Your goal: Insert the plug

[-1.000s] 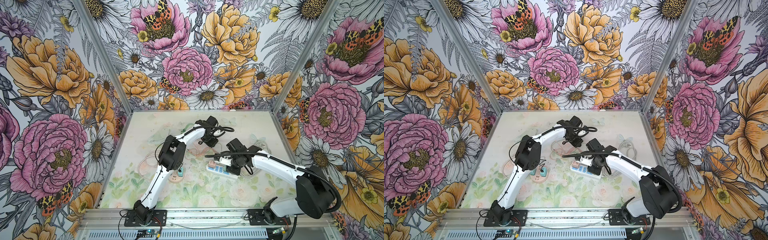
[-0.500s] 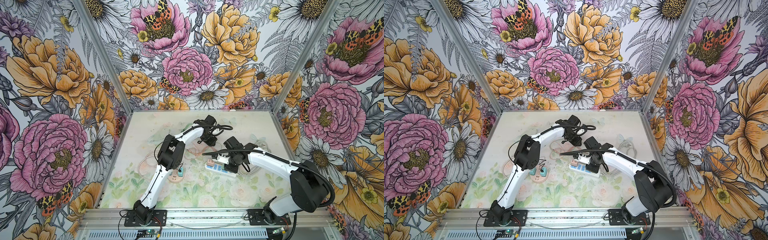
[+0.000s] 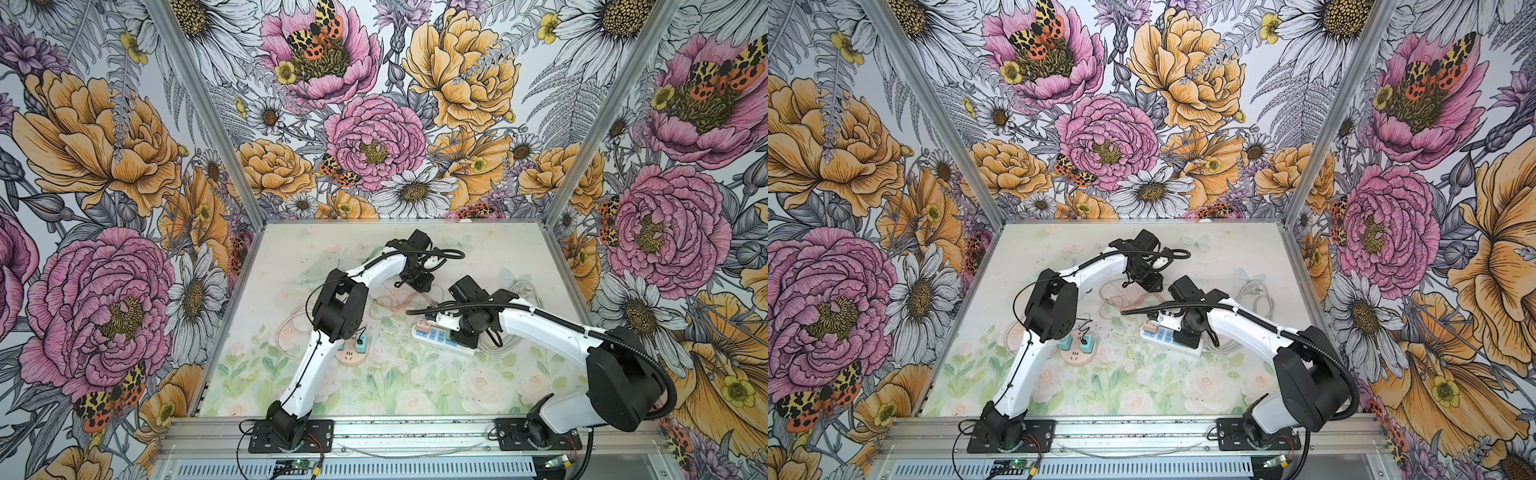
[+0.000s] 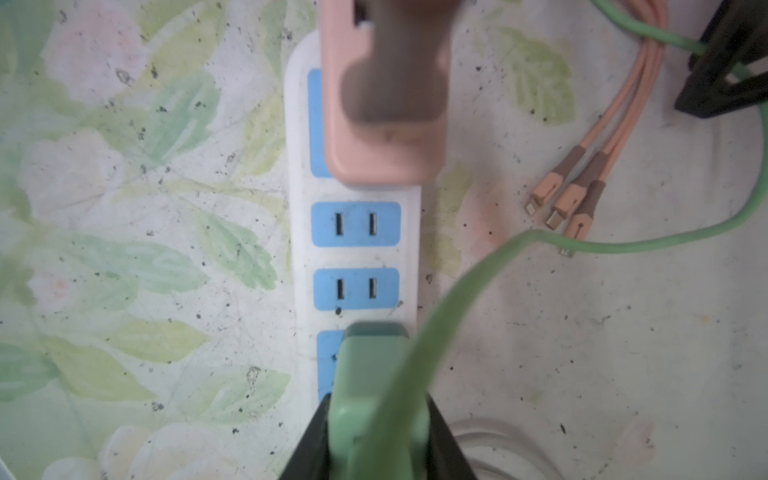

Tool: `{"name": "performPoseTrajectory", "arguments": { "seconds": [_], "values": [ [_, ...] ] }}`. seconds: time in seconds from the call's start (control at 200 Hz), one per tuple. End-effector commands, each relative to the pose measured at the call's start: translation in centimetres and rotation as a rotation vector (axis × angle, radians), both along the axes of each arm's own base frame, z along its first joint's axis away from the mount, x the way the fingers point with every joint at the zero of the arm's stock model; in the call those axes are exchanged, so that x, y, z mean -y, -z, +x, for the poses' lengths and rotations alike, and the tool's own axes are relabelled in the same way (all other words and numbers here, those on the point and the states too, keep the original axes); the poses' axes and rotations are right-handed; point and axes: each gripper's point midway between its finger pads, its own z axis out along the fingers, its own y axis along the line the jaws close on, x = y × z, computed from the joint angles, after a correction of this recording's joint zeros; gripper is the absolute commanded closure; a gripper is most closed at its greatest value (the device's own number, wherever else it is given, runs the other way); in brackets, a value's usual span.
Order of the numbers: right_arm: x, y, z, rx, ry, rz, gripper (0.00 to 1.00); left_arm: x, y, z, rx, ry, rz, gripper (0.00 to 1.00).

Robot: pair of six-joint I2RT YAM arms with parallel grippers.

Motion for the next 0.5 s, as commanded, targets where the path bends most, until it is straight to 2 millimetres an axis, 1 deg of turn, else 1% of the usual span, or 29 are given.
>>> {"name": "performPoseTrajectory", "arguments": {
  "seconds": [0.0, 0.23, 0.375, 0.495],
  "values": [
    [0.1, -1.8, 0.5, 0.052, 0.029, 0.028, 0.66, 0.3, -3.4, 0.8, 0.053, -0.023, -0.065, 0.77],
    [-0.9, -3.6, 0.7, 0.080, 0.023, 0.112, 0.60, 0.2, -3.9, 0.6, 0.058, -0.025, -0.065, 0.76],
    [-0.9, -4.8, 0.8, 0.104, 0.043, 0.154, 0.58, 0.1, -4.3, 0.6, 0.063, -0.028, -0.067, 0.76],
    [-0.6, -6.1, 0.4, 0.140, 0.058, 0.190, 0.55, 0.2, -4.8, 0.7, 0.072, -0.030, -0.071, 0.70]
  ]
}}
